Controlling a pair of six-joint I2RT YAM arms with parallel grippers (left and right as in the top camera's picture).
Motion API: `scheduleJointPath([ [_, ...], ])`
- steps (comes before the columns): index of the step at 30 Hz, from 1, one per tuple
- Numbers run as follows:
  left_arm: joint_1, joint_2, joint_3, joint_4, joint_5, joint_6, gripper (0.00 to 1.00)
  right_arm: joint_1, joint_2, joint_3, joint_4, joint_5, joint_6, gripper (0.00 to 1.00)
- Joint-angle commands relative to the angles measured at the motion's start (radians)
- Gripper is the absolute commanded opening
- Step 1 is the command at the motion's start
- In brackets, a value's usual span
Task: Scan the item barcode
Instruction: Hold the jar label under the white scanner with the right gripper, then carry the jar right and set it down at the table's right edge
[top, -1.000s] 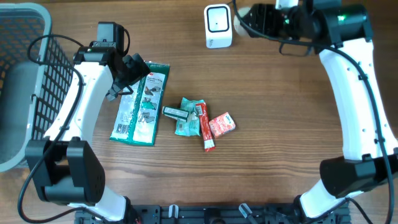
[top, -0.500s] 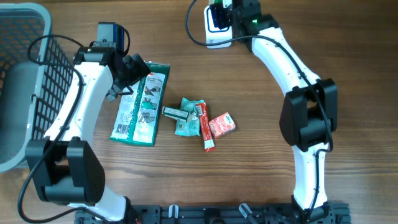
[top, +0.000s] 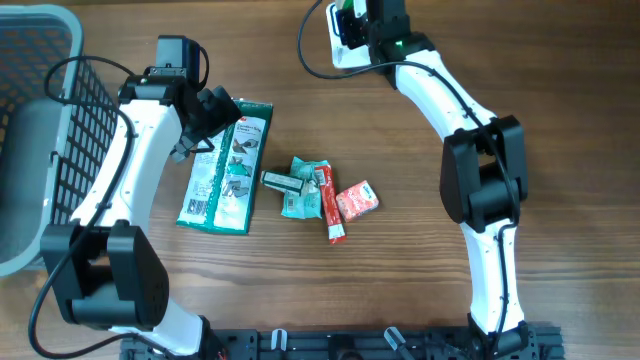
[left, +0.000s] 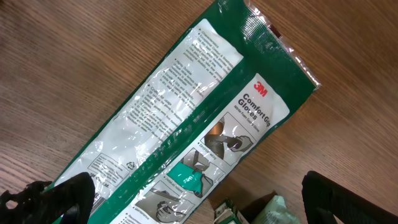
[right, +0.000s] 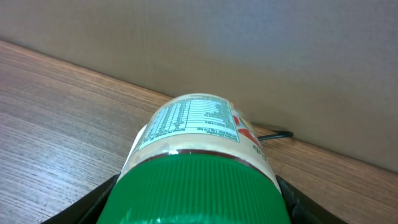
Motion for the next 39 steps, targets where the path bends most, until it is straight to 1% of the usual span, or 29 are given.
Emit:
scheduleJointPath([
  [1, 0.0, 0.0, -0.003, -0.001, 0.001, -0.01, 1.0, 0.0, 0.012, 0.013, -0.004, -0.008, 0.019, 0.04],
  [4, 0.0, 0.0, -0.002, -0.001, 0.001, -0.01, 1.0, -0.001, 0.011, 0.014, -0.018, -0.007, 0.019, 0.04],
  [7, 0.0, 0.0, -0.002, -0.001, 0.001, -0.01, 1.0, -0.002, -0.028, 0.014, -0.015, -0.006, 0.019, 0.04],
  [10, 0.0, 0.0, -0.002, -0.001, 0.001, -0.01, 1.0, -0.018, -0.129, 0.014, -0.036, -0.002, 0.02, 0.04],
  [13, 0.0, 0.0, -0.002, -0.001, 0.001, -0.01, 1.0, -0.057, -0.248, 0.014, -0.137, -0.002, 0.05, 0.04],
  [16, 0.0, 0.0, -0.002, -0.001, 0.001, -0.01, 1.0, -0.117, -0.344, 0.014, -0.312, -0.003, 0.138, 0.04],
  [17, 0.0, 0.0, -0.002, -0.001, 0.001, -0.01, 1.0, -0.144, -0.37, 0.014, -0.393, -0.003, 0.166, 0.05],
  [19, 0.0, 0.0, -0.002, -0.001, 0.001, -0.01, 1.0, -0.202, -0.401, 0.014, -0.559, -0.003, 0.176, 0.04],
  [22, 0.0, 0.0, -0.002, -0.001, 0.001, -0.01, 1.0, -0.315, -0.385, 0.011, -0.865, -0.003, 0.177, 0.05],
  [24, 0.0, 0.0, -0.002, -0.001, 0.001, -0.01, 1.0, -0.384, -0.364, -0.024, -0.986, 0.014, 0.176, 0.09],
  [25, 0.0, 0.0, -0.003, -0.001, 0.001, -0.01, 1.0, -0.417, -0.357, -0.056, -1.011, 0.029, 0.177, 0.09],
  [26, 0.0, 0.0, -0.002, -0.001, 0.001, -0.01, 1.0, -0.443, -0.354, -0.089, -1.014, 0.033, 0.177, 0.1],
  [27, 0.0, 0.0, -0.003, -0.001, 0.001, -0.01, 1.0, -0.472, -0.353, -0.132, -1.009, 0.033, 0.185, 0.13],
  [28, 0.0, 0.0, -0.003, -0.001, 0.001, -0.01, 1.0, -0.5, -0.352, -0.175, -1.0, 0.034, 0.205, 0.13],
  [29, 0.0, 0.0, -0.002, -0.001, 0.001, -0.01, 1.0, -0.548, -0.352, -0.253, -0.97, 0.034, 0.229, 0.15],
  [31, 0.0, 0.0, -0.002, -0.001, 0.001, -0.01, 1.0, -0.608, -0.352, -0.344, -0.919, 0.031, 0.236, 0.15],
  [32, 0.0, 0.0, -0.002, -0.001, 0.001, -0.01, 1.0, -0.634, -0.352, -0.383, -0.893, 0.031, 0.236, 0.17],
  [33, 0.0, 0.0, -0.002, -0.001, 0.001, -0.01, 1.0, -0.656, -0.352, -0.411, -0.871, 0.031, 0.236, 0.4],
  [34, 0.0, 0.0, -0.002, -0.001, 0.001, -0.01, 1.0, -0.673, -0.352, -0.431, -0.852, 0.03, 0.236, 0.47],
  [35, 0.0, 0.0, -0.002, -0.001, 0.001, -0.01, 1.0, -0.685, -0.352, -0.44, -0.846, 0.03, 0.236, 0.57],
  [36, 0.0, 0.0, -0.002, -0.001, 0.001, -0.01, 1.0, -0.693, -0.352, -0.44, -0.847, 0.031, 0.237, 0.74],
  [37, 0.0, 0.0, -0.002, -0.001, 0.001, -0.01, 1.0, -0.7, -0.353, -0.437, -0.847, 0.026, 0.241, 0.81],
  [39, 0.0, 0.0, -0.002, -0.001, 0.001, -0.01, 1.0, -0.702, -0.355, -0.415, -0.858, 0.027, 0.254, 0.81],
])
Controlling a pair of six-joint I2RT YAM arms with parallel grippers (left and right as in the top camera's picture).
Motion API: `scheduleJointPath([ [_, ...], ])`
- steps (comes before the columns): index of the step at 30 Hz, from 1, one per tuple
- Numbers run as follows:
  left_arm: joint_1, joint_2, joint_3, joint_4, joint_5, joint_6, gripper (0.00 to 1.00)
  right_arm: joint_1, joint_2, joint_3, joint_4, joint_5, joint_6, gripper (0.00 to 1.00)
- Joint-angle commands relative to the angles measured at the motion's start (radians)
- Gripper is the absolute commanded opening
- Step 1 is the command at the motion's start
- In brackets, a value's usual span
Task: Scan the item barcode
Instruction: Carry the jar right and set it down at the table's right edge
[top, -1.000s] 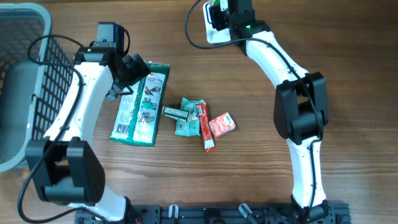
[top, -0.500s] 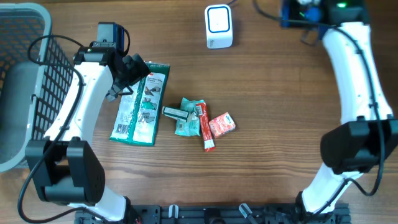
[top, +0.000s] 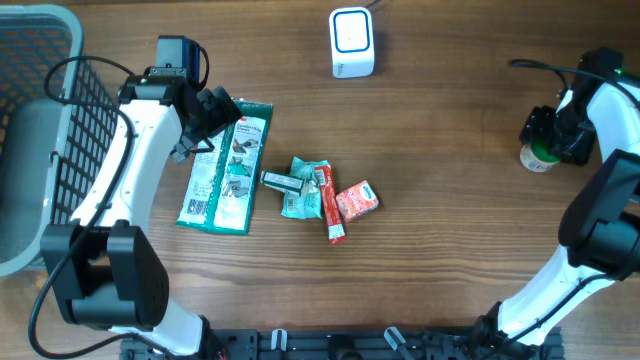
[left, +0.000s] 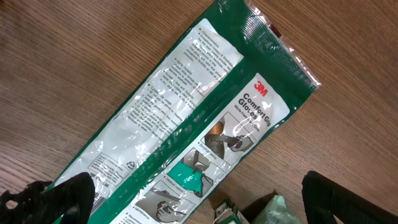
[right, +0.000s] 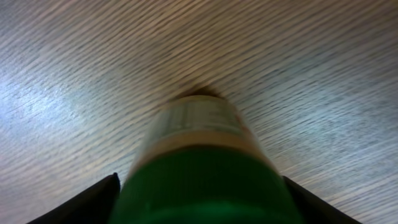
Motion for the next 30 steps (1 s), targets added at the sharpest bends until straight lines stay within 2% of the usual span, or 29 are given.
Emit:
scheduleJointPath([
  [1, 0.0, 0.0, -0.002, -0.001, 0.001, -0.01, 1.0, 0.006, -0.011, 0.042, -0.021, 0.003, 0.027, 0.81],
  [5, 0.0, 0.0, -0.002, -0.001, 0.001, -0.01, 1.0, 0.007, -0.042, 0.188, -0.151, -0.018, 0.028, 0.81],
  [7, 0.0, 0.0, -0.002, -0.001, 0.001, -0.01, 1.0, 0.009, -0.08, 0.257, -0.234, -0.202, 0.015, 0.78],
  [10, 0.0, 0.0, -0.002, -0.001, 0.001, -0.01, 1.0, 0.036, -0.133, 0.258, -0.311, -0.425, -0.063, 0.7],
  [15, 0.0, 0.0, -0.002, -0.001, 0.001, -0.01, 1.0, 0.192, -0.141, 0.212, -0.404, -0.489, -0.062, 0.65],
  [18, 0.0, 0.0, -0.002, -0.001, 0.001, -0.01, 1.0, 0.349, -0.14, 0.118, -0.357, -0.488, -0.048, 0.62],
  [24, 0.0, 0.0, -0.002, -0.001, 0.001, -0.01, 1.0, 0.672, -0.14, -0.13, -0.143, -0.474, 0.092, 0.6],
  [27, 0.0, 0.0, -0.002, -0.001, 0.001, -0.01, 1.0, 0.842, -0.139, -0.235, 0.052, -0.259, 0.14, 0.61],
  [30, 0.0, 0.0, -0.002, -0.001, 0.001, -0.01, 1.0, 0.904, -0.136, -0.26, 0.123, -0.123, 0.139, 0.63],
])
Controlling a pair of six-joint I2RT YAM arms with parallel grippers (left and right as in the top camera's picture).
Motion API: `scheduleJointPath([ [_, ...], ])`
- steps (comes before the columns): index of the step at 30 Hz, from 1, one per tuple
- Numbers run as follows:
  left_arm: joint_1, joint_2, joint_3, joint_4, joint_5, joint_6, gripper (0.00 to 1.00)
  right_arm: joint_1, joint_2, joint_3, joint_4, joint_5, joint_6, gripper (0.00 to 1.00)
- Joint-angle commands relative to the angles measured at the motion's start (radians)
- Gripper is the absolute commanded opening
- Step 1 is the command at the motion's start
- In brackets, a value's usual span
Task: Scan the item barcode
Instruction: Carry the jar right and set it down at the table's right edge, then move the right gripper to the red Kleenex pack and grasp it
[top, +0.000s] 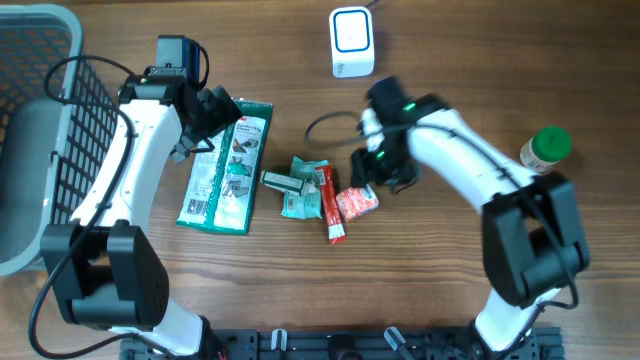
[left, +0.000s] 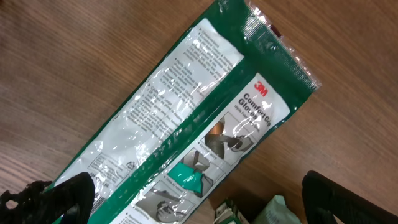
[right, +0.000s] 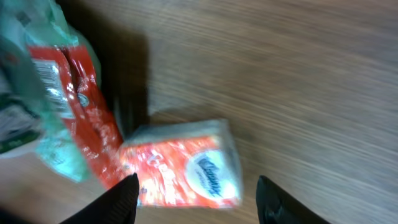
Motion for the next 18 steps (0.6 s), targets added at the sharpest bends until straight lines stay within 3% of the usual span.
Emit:
scheduleJointPath([
  [1, 0.0, 0.0, -0.002, 0.002, 0.001, -0.01, 1.0, 0.067, 0.001, -0.028, 0.043, 0.203, 0.03, 0.64],
  [13, 0.0, 0.0, -0.002, 0.002, 0.001, -0.01, 1.0, 0.017, 0.003, -0.092, 0.021, 0.411, 0.101, 0.68],
  [18, 0.0, 0.0, -0.002, 0.002, 0.001, -0.01, 1.0, -0.111, 0.003, -0.091, -0.071, 0.565, 0.193, 0.7],
])
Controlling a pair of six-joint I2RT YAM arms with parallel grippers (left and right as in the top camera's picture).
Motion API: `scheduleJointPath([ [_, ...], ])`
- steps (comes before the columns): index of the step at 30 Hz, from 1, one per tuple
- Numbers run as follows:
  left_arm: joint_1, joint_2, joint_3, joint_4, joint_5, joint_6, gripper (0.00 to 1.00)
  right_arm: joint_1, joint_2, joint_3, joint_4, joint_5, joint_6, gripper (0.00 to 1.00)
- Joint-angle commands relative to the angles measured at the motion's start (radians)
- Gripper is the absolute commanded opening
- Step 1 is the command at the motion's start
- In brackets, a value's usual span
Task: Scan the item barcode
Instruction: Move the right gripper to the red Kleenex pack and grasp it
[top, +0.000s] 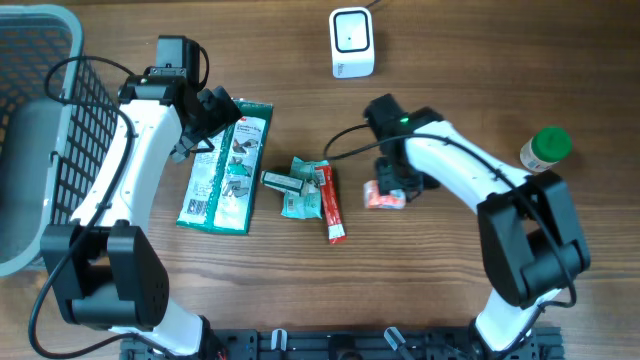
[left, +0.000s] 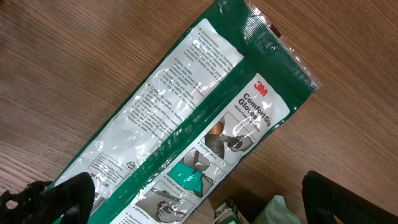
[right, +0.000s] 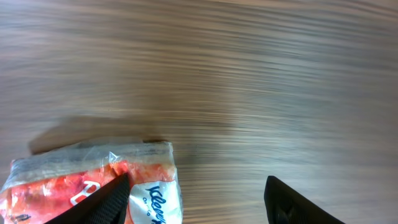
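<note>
A red Kleenex tissue pack lies on the wooden table, a little right of the item pile. My right gripper is low over it and open; in the right wrist view the tissue pack sits against the left finger with bare wood across the rest of the gap. The white barcode scanner stands at the back centre. My left gripper hovers open over a green 3M glove pack, holding nothing.
A green-lidded jar stands at the right. The pile holds teal packets and a red stick pack. The glove pack lies left of it. A grey wire basket fills the far left.
The tissue pack has shifted right, away from the red stick pack it lay beside. My right gripper has moved right with it and stays open. The left arm has not moved.
My right gripper held the green-lidded jar by the scanner at the back. Then it had the jar at the table's right side. Later the jar stood alone there and the gripper was open over the tissue pack, which now lies apart from the pile.
</note>
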Motion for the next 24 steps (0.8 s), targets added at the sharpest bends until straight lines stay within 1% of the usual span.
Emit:
scheduleJointPath([
  [1, 0.0, 0.0, -0.002, -0.001, 0.001, -0.01, 1.0, -0.126, 0.004, -0.019, -0.045, 0.105, 0.097, 0.71],
  [2, 0.0, 0.0, -0.002, -0.001, 0.001, -0.01, 1.0, -0.157, 0.004, -0.019, -0.045, 0.071, 0.101, 0.7],
  [3, 0.0, 0.0, -0.002, -0.001, 0.001, -0.01, 1.0, -0.193, 0.002, -0.014, -0.047, 0.018, 0.094, 0.68],
  [4, 0.0, 0.0, -0.002, -0.001, 0.001, -0.01, 1.0, -0.22, 0.0, -0.005, -0.048, -0.032, 0.061, 0.62],
  [5, 0.0, 0.0, -0.002, -0.001, 0.001, -0.01, 1.0, -0.25, -0.009, 0.009, -0.048, -0.112, -0.006, 0.55],
  [6, 0.0, 0.0, -0.002, -0.001, 0.001, -0.01, 1.0, -0.277, -0.029, 0.026, -0.049, -0.208, -0.073, 0.56],
  [7, 0.0, 0.0, -0.002, -0.001, 0.001, -0.01, 1.0, -0.291, -0.051, 0.035, -0.049, -0.27, -0.106, 0.6],
  [8, 0.0, 0.0, -0.002, -0.001, 0.001, -0.01, 1.0, -0.299, -0.075, 0.041, -0.053, -0.307, -0.135, 0.61],
  [10, 0.0, 0.0, -0.002, -0.001, 0.001, -0.01, 1.0, -0.309, -0.119, 0.042, -0.069, -0.301, -0.135, 0.64],
  [11, 0.0, 0.0, -0.002, -0.001, 0.001, -0.01, 1.0, -0.314, -0.135, 0.042, -0.081, -0.301, -0.134, 0.9],
  [12, 0.0, 0.0, -0.002, -0.001, 0.001, -0.01, 1.0, -0.315, -0.14, 0.04, -0.096, -0.302, -0.133, 1.0],
  [13, 0.0, 0.0, -0.002, -0.001, 0.001, -0.01, 1.0, -0.315, -0.14, 0.038, -0.11, -0.301, -0.148, 0.91],
  [14, 0.0, 0.0, -0.002, -0.001, 0.001, -0.01, 1.0, -0.315, -0.14, 0.032, -0.113, -0.306, -0.161, 0.53],
  [15, 0.0, 0.0, -0.002, -0.001, 0.001, -0.01, 1.0, -0.315, -0.14, 0.018, -0.123, -0.308, -0.157, 0.08],
  [16, 0.0, 0.0, -0.002, -0.001, 0.001, -0.01, 1.0, -0.315, -0.14, 0.009, -0.136, -0.306, -0.157, 0.04],
  [17, 0.0, 0.0, -0.002, -0.001, 0.001, -0.01, 1.0, -0.315, -0.14, -0.005, -0.138, -0.283, -0.143, 0.04],
  [21, 0.0, 0.0, -0.002, -0.001, 0.001, -0.01, 1.0, -0.316, -0.14, -0.058, -0.139, -0.055, 0.039, 0.04],
  [24, 0.0, 0.0, -0.002, -0.001, 0.001, -0.01, 1.0, -0.315, -0.14, -0.104, -0.113, -0.057, 0.086, 0.04],
])
